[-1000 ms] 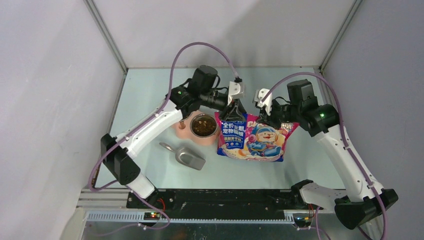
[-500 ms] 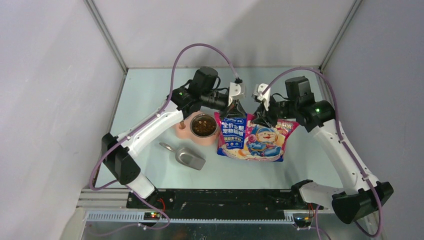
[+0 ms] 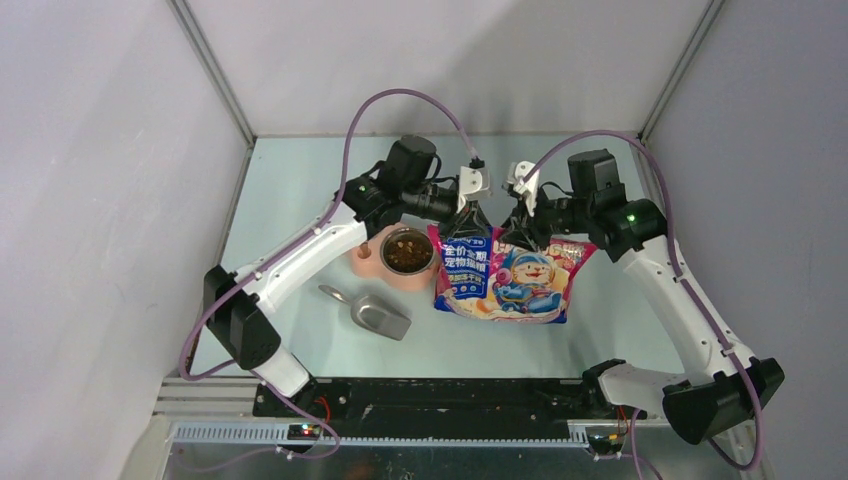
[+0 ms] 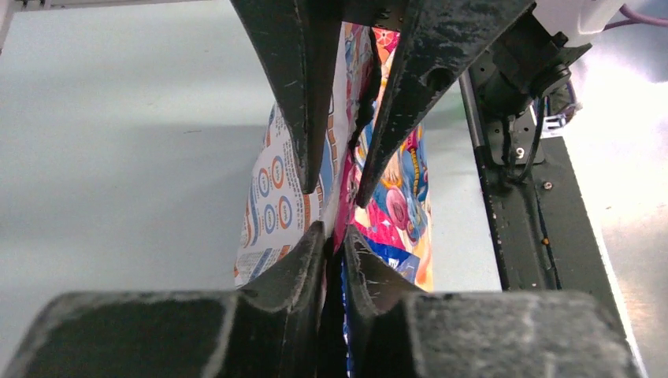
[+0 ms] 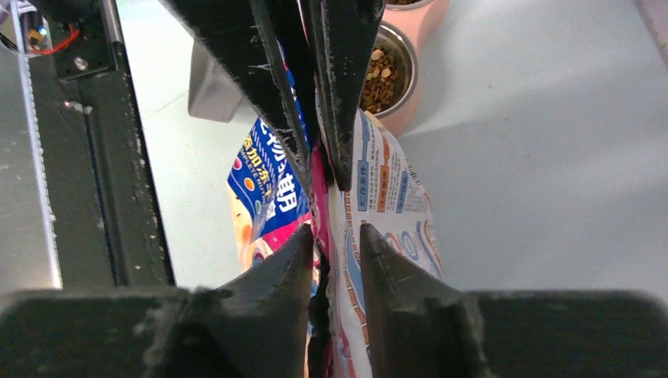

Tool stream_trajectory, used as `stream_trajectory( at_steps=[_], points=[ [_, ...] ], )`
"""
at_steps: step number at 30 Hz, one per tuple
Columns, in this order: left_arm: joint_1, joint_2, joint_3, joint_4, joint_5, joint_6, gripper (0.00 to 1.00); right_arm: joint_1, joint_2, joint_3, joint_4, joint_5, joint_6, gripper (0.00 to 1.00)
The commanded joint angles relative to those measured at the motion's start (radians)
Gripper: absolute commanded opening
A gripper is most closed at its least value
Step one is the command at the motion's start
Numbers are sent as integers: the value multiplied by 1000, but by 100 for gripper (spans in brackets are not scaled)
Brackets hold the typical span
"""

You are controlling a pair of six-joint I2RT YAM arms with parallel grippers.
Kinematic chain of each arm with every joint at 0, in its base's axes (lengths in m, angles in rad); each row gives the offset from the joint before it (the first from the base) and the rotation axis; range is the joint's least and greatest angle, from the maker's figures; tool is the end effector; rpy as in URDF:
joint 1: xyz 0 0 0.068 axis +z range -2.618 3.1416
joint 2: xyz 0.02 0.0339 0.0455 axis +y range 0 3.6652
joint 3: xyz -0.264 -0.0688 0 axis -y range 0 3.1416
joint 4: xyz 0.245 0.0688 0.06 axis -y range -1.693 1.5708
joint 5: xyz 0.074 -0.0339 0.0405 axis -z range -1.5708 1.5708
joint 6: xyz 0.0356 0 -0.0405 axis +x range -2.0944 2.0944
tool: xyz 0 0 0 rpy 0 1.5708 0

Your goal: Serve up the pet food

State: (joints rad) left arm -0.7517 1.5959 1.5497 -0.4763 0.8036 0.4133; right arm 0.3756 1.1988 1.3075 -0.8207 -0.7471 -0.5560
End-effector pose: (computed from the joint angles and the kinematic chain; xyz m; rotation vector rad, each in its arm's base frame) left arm 0.2453 -0.2643 0.3768 1.5245 1.4129 -1.0419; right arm 0.2115 0.1094 0.3803 -1.2956 1.7279 0.7421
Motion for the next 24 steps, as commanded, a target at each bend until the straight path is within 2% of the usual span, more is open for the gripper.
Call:
stream_trajectory(
  at_steps=[1,3,6,7,8,9,10,11,12,14,19,24],
  points=[
    [0,-11,-23,-12,-26,45,9,0,-19,12,48,-15,10,15],
    [-1,-12,-24,-11,-29,45,1,-2,-24,12,49,-22,3,0],
    [0,-15,-21,-2,-34,28,0,0,-29,12,62,-17,1,2],
    [0,-17,-20,5,-35,16,0,1,-28,11,65,-16,2,8],
    [-1,-17,-13,9,-36,5,0,5,-28,12,68,-15,-4,24],
    [0,-17,-11,8,-36,1,2,13,-24,12,70,-12,-6,29],
    [1,-18,-3,0,-39,0,15,18,-23,11,73,-6,-8,32],
    [1,-20,0,-5,-45,0,21,23,-17,11,73,-4,-10,29],
    [4,-22,3,-20,-48,8,31,25,-15,11,73,-8,-11,16],
    [14,-40,-4,-46,-64,32,40,27,-12,11,70,-18,-15,0],
    [68,-92,-60,-117,-81,104,41,26,-21,11,62,-25,-30,0],
    [137,-143,-88,-230,-62,186,38,24,-24,11,54,-23,-43,0]
  ],
)
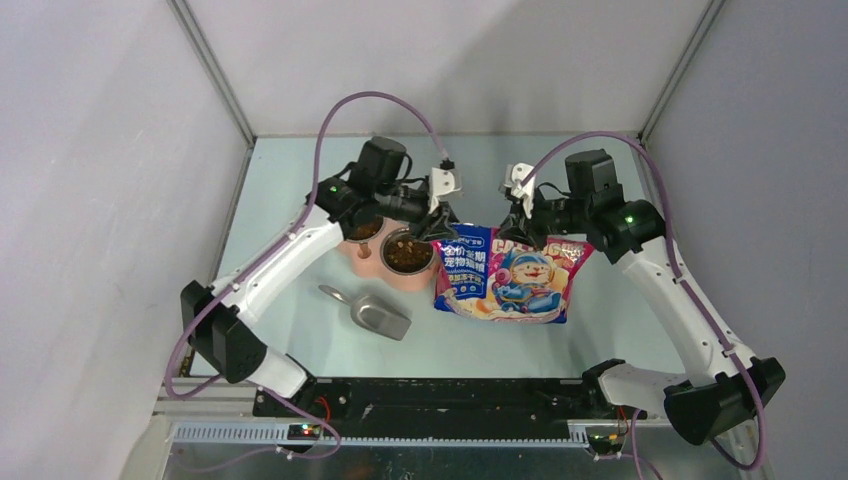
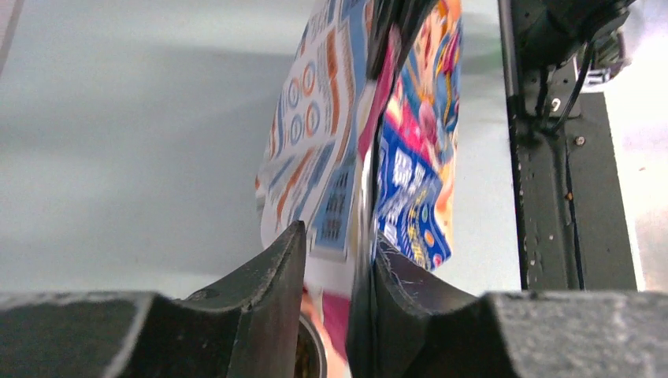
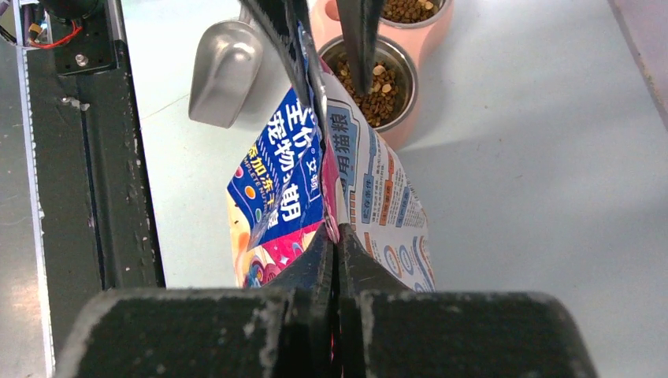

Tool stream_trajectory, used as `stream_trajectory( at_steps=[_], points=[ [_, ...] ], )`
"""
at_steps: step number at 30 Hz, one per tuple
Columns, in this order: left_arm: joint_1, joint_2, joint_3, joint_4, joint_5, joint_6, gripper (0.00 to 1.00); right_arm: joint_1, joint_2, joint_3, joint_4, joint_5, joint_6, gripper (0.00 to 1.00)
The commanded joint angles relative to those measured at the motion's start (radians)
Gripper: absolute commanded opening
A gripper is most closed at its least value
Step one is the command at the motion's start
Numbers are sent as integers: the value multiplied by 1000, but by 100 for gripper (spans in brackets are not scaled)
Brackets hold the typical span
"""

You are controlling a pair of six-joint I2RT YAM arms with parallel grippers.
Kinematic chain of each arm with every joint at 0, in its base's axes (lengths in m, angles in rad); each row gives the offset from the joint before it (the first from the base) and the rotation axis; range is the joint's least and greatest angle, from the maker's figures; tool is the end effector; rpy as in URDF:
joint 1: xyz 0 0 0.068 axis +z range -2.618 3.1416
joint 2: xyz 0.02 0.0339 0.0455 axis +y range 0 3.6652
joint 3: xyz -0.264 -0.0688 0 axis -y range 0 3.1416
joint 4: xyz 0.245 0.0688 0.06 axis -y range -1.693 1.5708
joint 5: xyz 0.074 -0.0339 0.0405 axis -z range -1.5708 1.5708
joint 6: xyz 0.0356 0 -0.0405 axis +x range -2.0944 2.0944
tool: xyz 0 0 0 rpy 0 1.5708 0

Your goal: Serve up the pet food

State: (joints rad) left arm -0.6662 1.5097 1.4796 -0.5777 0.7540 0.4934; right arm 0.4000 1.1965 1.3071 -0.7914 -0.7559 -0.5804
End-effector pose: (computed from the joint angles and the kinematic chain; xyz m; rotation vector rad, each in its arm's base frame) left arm 0.2464 -0.2247 0.3725 1.5023 1.5071 -0.9160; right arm 0.2097 0.1152 0.3830 -1.3360 1.6612 0.7383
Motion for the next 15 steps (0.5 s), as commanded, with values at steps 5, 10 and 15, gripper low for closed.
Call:
stream_trajectory(
  at_steps=[5,10,15],
  points=[
    [60,-70,-33,-169,-2,141,16,14,-8,12,44,-18,-11,19],
    [59,-63,-29,-156,13,120,1,69,21,12,60,16,-12,31],
    [60,-69,-17,-146,13,90,0,92,38,12,72,40,-25,23]
  ],
)
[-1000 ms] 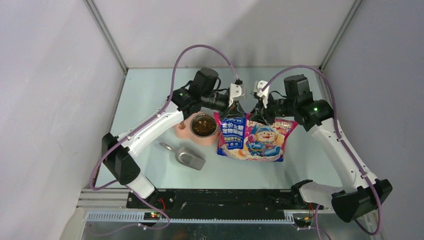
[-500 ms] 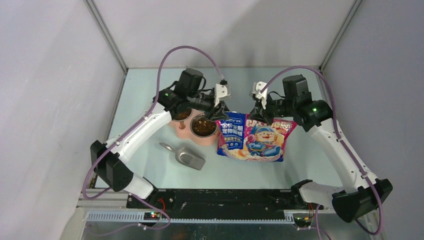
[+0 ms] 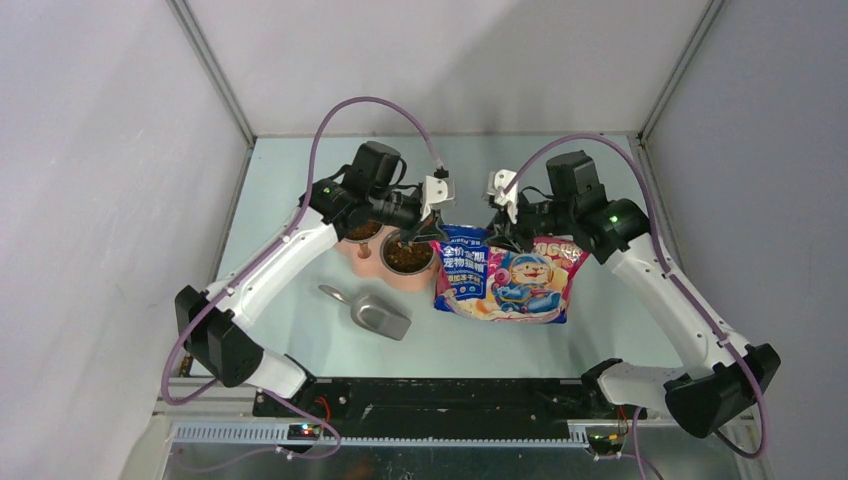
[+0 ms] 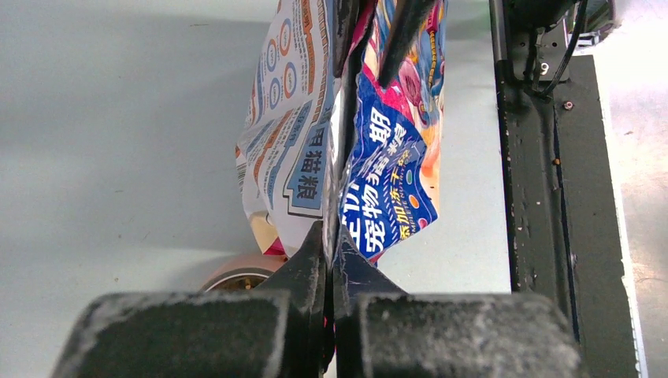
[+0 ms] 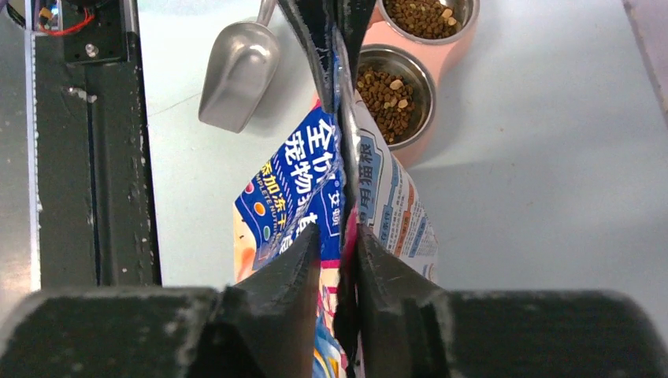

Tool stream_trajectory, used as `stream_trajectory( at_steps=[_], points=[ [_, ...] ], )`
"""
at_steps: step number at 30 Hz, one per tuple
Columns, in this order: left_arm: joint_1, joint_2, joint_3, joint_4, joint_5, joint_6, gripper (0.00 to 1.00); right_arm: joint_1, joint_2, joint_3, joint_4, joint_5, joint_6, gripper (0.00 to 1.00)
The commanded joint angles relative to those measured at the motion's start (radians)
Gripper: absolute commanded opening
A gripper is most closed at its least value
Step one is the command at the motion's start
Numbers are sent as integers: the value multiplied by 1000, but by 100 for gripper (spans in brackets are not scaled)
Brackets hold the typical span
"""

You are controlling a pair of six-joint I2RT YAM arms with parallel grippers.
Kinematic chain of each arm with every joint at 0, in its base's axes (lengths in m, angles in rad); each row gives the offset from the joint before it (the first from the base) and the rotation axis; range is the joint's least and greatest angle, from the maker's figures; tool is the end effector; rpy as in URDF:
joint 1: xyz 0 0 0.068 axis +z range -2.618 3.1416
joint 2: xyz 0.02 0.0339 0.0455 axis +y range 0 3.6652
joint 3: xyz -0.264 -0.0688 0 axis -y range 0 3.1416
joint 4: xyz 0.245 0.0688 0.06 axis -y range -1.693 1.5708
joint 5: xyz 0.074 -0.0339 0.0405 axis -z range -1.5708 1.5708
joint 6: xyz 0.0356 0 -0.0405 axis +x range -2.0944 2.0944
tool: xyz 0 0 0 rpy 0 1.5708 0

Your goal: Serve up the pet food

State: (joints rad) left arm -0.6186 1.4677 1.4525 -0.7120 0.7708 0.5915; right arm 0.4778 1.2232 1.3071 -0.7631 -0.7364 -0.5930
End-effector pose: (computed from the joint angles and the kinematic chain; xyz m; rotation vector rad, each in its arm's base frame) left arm 0.2407 -0.2018 0.3662 1.5551 1.5560 -0.8911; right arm 0.2086 0.1349 0.3790 -1.4108 1.6160 0.7545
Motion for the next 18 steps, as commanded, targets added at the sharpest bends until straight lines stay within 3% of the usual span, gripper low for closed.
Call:
stream_trajectory(
  at_steps=[1,2,7,8,9,11,12,14,15,18],
  points=[
    [13,-27,14,-15,-5,-9,0,15,11,12,49,23,-12,14],
    [14,-28,15,-17,-7,-9,0,14,7,12,50,23,-13,2],
    [22,-27,14,-22,-5,-6,0,8,-22,13,34,50,-18,2],
    [23,-27,14,-21,-5,-5,0,-1,-27,13,22,67,-19,9],
    [25,-27,15,-21,-5,-5,0,-11,-34,12,16,77,-18,25],
    [29,-27,18,-23,-7,-5,0,-32,-40,13,-10,109,-25,37],
    [30,-27,21,-24,-8,-5,0,-39,-41,13,-31,124,-33,39],
    [36,-25,27,-27,-8,-5,0,-77,-37,24,-99,82,-82,19],
    [41,-23,27,-28,-7,-5,0,-106,-30,39,-123,63,-95,3],
    [54,-23,26,-29,-4,-4,0,-154,-28,58,-177,26,-110,0]
  ],
)
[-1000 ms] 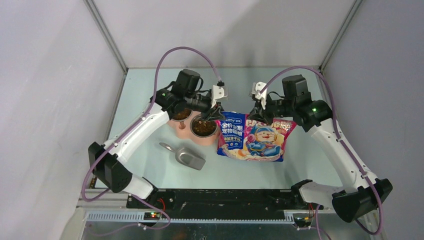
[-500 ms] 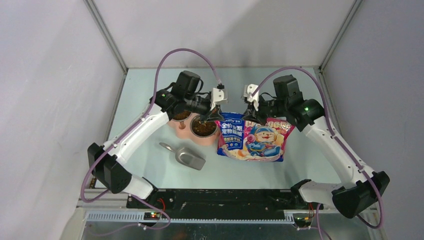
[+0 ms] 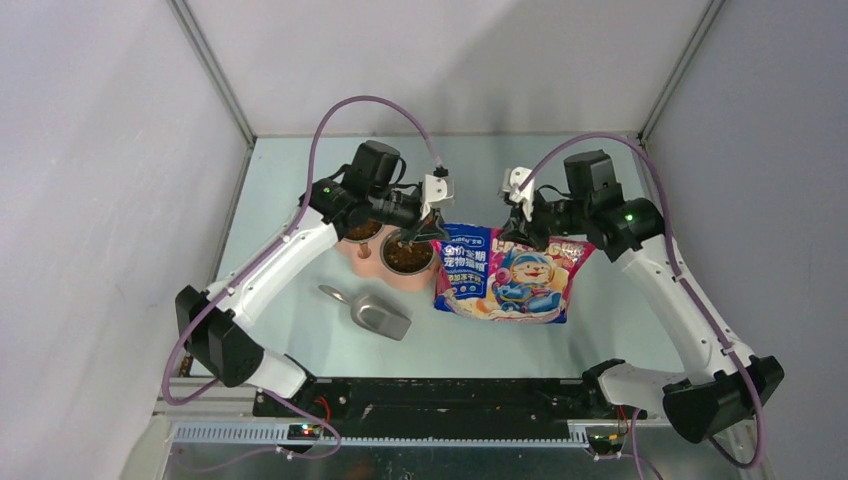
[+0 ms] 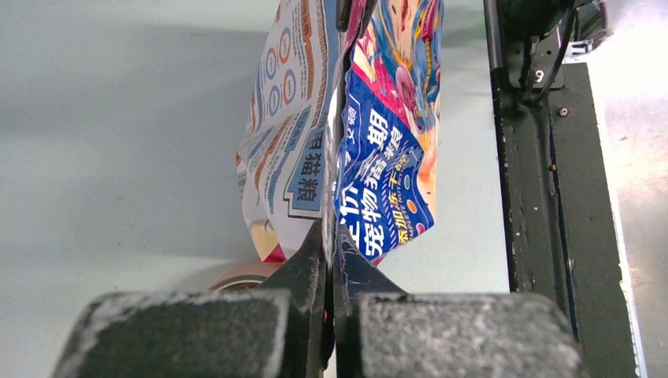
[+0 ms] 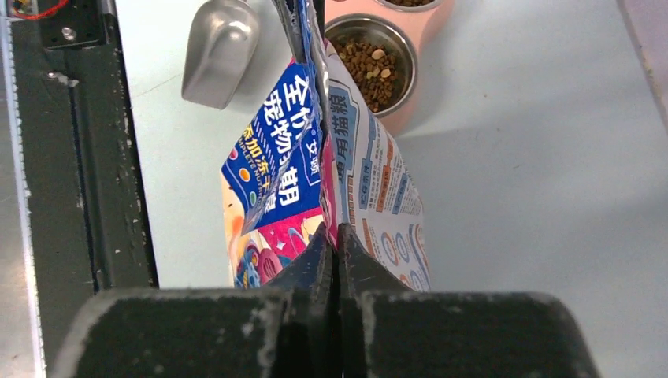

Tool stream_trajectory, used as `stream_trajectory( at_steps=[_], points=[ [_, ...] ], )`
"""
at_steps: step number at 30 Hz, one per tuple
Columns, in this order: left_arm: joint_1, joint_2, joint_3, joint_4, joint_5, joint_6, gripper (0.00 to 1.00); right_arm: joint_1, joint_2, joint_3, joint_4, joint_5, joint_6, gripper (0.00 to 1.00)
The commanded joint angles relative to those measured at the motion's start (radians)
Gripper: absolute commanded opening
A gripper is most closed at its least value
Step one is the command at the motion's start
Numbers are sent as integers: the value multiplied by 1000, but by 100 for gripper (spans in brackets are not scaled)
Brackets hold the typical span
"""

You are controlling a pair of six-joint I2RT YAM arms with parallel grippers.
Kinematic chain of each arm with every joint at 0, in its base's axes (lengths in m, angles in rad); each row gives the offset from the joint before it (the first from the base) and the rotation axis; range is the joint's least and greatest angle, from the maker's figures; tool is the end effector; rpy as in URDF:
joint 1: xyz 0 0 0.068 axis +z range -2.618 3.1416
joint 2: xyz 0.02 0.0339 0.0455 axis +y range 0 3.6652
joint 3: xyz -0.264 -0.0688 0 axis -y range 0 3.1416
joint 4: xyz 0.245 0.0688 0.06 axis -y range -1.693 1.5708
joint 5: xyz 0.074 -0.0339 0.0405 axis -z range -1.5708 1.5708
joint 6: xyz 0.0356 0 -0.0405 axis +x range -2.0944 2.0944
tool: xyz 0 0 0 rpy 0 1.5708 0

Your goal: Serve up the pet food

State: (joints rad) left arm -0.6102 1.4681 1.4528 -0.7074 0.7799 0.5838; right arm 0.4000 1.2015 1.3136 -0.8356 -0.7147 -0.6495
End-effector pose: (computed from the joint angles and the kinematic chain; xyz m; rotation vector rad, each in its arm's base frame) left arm 0.2424 -0.2001 0.3667 1.5434 1.5588 -0.8992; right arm 0.2093 0.1138 0.3799 -1.3832 1.6706 0.6724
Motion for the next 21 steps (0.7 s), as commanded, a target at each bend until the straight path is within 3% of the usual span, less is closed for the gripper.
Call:
stream_trajectory(
  at_steps=[1,2,3,4,5,6,7,9,12,13,14,16,17,18,19,21],
  points=[
    [48,-24,24,-34,-13,3,0,-92,-13,53,-105,8,-57,12],
    [52,-26,22,-33,-13,2,0,-98,-18,54,-102,27,-56,29],
    [54,-27,20,-32,-12,4,0,-113,-28,53,-86,48,-45,35],
    [60,-31,18,-33,-13,6,0,-123,-38,53,-78,50,-38,35],
    [63,-31,16,-32,-13,5,0,-157,-43,55,-74,15,-44,25],
    [71,-34,15,-30,-12,5,0,-206,-55,56,-80,-14,-56,4],
    [75,-35,13,-29,-12,4,0,-226,-59,59,-95,-62,-72,1],
    [86,-36,11,-25,-12,3,0,-263,-66,68,-126,-71,-101,0],
    [97,-34,17,-23,-11,-1,0,-284,-77,71,-149,-11,-133,26],
    [97,-32,20,-22,-9,-3,0,-293,-78,73,-156,5,-154,22],
    [99,-29,26,-22,-8,-3,0,-319,-82,73,-166,1,-174,5],
    [99,-21,37,-26,-6,-3,0,-359,-82,87,-194,-20,-212,0],
    [99,-20,39,-26,-5,-2,0,-370,-82,91,-200,-21,-209,4],
    [99,-15,43,-25,-3,-6,0,-384,-84,95,-197,-13,-200,25],
    [99,-11,46,-21,2,-11,0,-387,-84,95,-189,12,-184,31],
    [99,0,54,-16,14,-20,0,-404,-77,116,-244,5,-239,10]
  ],
)
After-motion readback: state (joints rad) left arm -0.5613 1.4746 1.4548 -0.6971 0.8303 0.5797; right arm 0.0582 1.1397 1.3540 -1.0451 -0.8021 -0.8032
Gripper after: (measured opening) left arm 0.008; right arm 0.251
